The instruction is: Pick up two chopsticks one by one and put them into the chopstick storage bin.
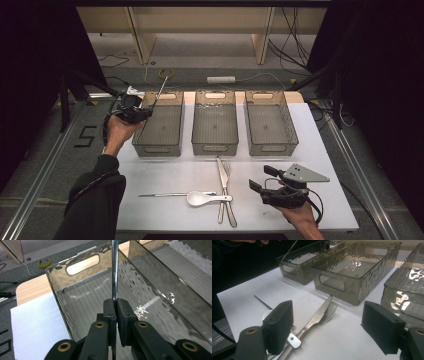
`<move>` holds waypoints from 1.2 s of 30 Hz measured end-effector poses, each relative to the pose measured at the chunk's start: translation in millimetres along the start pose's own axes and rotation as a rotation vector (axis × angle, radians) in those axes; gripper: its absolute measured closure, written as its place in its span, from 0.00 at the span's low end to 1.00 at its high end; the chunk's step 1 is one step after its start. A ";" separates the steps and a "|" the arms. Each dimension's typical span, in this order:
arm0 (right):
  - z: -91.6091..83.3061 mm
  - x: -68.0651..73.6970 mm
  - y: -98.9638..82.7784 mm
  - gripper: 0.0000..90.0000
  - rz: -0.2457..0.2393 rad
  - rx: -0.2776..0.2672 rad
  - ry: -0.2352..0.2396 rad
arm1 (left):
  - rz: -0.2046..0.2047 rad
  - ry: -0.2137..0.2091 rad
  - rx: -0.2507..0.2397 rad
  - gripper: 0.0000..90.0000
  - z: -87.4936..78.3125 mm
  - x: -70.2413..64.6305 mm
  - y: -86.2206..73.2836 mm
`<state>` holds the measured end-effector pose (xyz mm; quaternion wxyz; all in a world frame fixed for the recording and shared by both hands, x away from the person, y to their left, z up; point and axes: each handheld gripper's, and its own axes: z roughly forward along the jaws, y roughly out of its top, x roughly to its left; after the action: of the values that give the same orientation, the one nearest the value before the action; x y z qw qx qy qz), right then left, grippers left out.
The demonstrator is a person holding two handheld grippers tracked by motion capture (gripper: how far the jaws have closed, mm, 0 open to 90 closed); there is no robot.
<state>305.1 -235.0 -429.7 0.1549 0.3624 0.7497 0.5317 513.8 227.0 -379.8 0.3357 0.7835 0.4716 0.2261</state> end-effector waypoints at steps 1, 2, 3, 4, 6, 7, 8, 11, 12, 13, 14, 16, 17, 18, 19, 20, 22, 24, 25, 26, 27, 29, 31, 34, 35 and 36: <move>0.0 0.0 0.0 0.29 0.000 0.000 0.000 | 0.000 0.000 0.000 0.95 0.0 0.0 0.0; 0.0 0.0 0.0 0.29 0.000 0.000 0.000 | -0.003 0.001 0.002 0.95 1.5 0.2 -1.3; 0.0 0.2 0.1 0.29 -0.001 0.000 0.000 | -0.013 0.006 0.004 0.95 4.2 0.9 -3.9; -0.1 0.4 0.1 0.29 -0.001 0.000 0.001 | -0.010 0.007 0.014 0.95 5.3 1.9 -5.4; 0.0 0.5 0.1 0.29 -0.001 0.001 0.002 | -0.013 0.011 0.018 0.95 6.7 2.6 -6.8; 0.1 0.5 0.0 0.29 -0.001 -0.001 0.002 | -0.021 0.014 0.017 0.95 8.0 3.2 -8.2; 0.2 0.6 0.0 0.29 -0.001 -0.001 0.002 | -0.025 0.014 0.018 0.95 8.8 4.1 -9.6; 0.1 0.4 0.0 0.29 -0.001 0.001 0.002 | -0.039 0.015 0.018 0.94 11.8 5.4 -13.1; 0.2 0.6 0.0 0.29 -0.001 0.001 0.002 | -0.051 0.017 0.020 0.94 14.4 5.7 -15.2; 0.3 0.6 0.0 0.29 -0.001 0.001 0.002 | -0.053 0.018 0.025 0.94 15.7 6.1 -16.3; 0.4 0.7 0.0 0.29 -0.001 0.001 0.001 | -0.056 0.016 0.031 0.94 17.0 6.5 -17.4; 0.2 0.8 0.0 0.29 -0.001 0.001 0.002 | -0.058 0.015 0.040 0.94 19.5 7.5 -19.9; 0.1 0.7 -0.1 0.29 0.000 0.002 0.001 | -0.065 0.014 0.040 0.94 20.8 7.5 -20.9; 0.1 0.6 -0.1 0.29 -0.001 0.002 0.002 | -0.070 0.014 0.040 0.94 21.8 7.5 -22.0; 0.2 0.5 -0.1 0.29 0.000 0.001 0.002 | -0.070 0.014 0.040 0.94 21.8 7.5 -22.0; 0.3 0.5 -0.1 0.29 0.000 0.001 0.002 | -0.074 0.014 0.039 0.94 22.8 7.4 -22.9; 0.6 0.6 -0.2 0.29 -0.002 0.003 0.002 | -0.079 0.010 0.043 0.94 24.4 7.3 -24.2; 0.6 0.7 -0.2 0.29 -0.003 0.002 0.002 | -0.085 0.012 0.047 0.94 25.4 7.7 -24.7; 0.5 0.7 -0.2 0.29 -0.003 0.001 0.002 | -0.093 0.012 0.049 0.94 26.1 8.1 -24.8; 0.4 0.7 -0.2 0.29 0.000 0.002 0.003 | -0.093 0.012 0.049 0.93 26.1 8.1 -24.8; 0.4 0.6 -0.2 0.29 0.000 0.002 0.002 | -0.105 0.018 0.046 0.93 26.8 7.7 -24.8; 0.3 0.6 -0.2 0.29 0.001 0.001 0.003 | -0.114 0.024 0.046 0.84 25.8 6.8 -23.9; 0.2 0.5 -0.2 0.29 0.000 0.001 0.004 | -0.123 0.020 0.059 0.76 23.7 5.6 -22.6; 0.1 0.5 -0.2 0.29 0.000 0.001 0.003 | -0.134 -0.005 0.056 0.62 16.2 1.4 -21.1; 0.0 0.6 -0.1 0.29 0.000 0.001 0.003 | -0.134 -0.020 0.052 0.59 12.6 -1.1 -20.9; 0.0 0.6 -0.1 0.29 0.000 0.001 0.003 | -0.123 -0.037 0.057 0.55 8.5 -4.2 -20.8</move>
<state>304.6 -234.6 -429.7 0.1536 0.3617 0.7500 0.5320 505.4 227.4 -401.1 0.3352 0.7663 0.5187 0.1771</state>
